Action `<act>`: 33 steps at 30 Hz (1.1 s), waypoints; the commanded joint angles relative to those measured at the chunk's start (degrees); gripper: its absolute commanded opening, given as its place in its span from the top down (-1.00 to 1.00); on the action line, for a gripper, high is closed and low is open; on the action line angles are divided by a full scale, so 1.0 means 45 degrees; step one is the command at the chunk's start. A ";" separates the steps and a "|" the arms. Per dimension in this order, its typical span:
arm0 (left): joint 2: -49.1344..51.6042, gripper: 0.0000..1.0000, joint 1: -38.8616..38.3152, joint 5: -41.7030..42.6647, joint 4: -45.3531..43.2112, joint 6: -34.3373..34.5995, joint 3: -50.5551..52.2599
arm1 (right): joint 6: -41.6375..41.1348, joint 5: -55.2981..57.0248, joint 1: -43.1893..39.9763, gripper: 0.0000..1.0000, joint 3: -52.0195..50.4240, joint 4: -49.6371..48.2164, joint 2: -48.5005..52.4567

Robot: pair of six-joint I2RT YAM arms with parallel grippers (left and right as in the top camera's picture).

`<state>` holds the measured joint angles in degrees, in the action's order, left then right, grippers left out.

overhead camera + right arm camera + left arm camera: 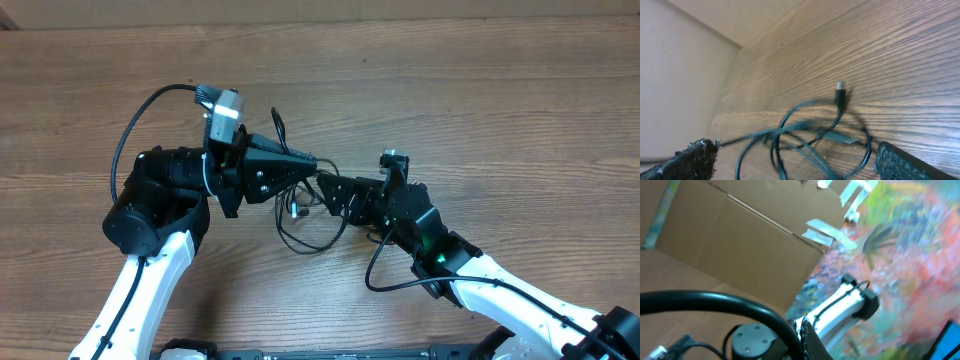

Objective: Untangle cables

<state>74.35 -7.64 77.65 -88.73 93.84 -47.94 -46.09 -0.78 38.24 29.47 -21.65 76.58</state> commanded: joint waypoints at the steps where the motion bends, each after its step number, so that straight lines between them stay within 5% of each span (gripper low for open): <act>1: -0.0160 0.92 -0.0034 -0.1146 -0.0452 0.1005 -0.0155 | -0.0525 0.0627 -0.0010 -1.00 0.0063 0.0078 0.0024; 8: -0.0136 0.91 0.0418 -0.1579 -0.0151 -0.1005 -0.0155 | -0.0520 -0.1753 0.0015 -1.00 0.0058 0.1783 0.0267; 13: -0.0131 0.90 0.0758 -0.1617 0.2429 -0.3011 -0.0155 | -0.0529 -0.2263 0.0015 -1.00 0.0049 0.3036 0.0782; 17: -0.0131 0.92 0.0811 -0.2467 0.4736 -0.3672 -0.0155 | -0.1200 -0.2963 0.0121 -1.00 0.0049 0.2526 0.1695; 26: -0.0131 0.91 0.0952 -0.4653 0.4308 -0.3725 -0.0170 | -0.1200 -0.2390 0.0563 -0.98 0.0053 -0.1297 0.4299; 29: -0.0131 0.92 0.1243 -0.5387 0.4333 -0.4163 -0.0340 | -0.1710 -0.1695 0.0563 -0.66 0.0053 -0.1219 0.4687; 33: -0.0131 0.92 0.2268 -0.6373 0.4682 -0.4852 -0.1141 | -0.2497 -0.1015 0.0559 -0.63 0.0053 -0.0563 0.4765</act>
<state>74.37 -0.89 55.35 -68.38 76.18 -48.60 -53.89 -8.99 40.53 29.65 -26.04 96.82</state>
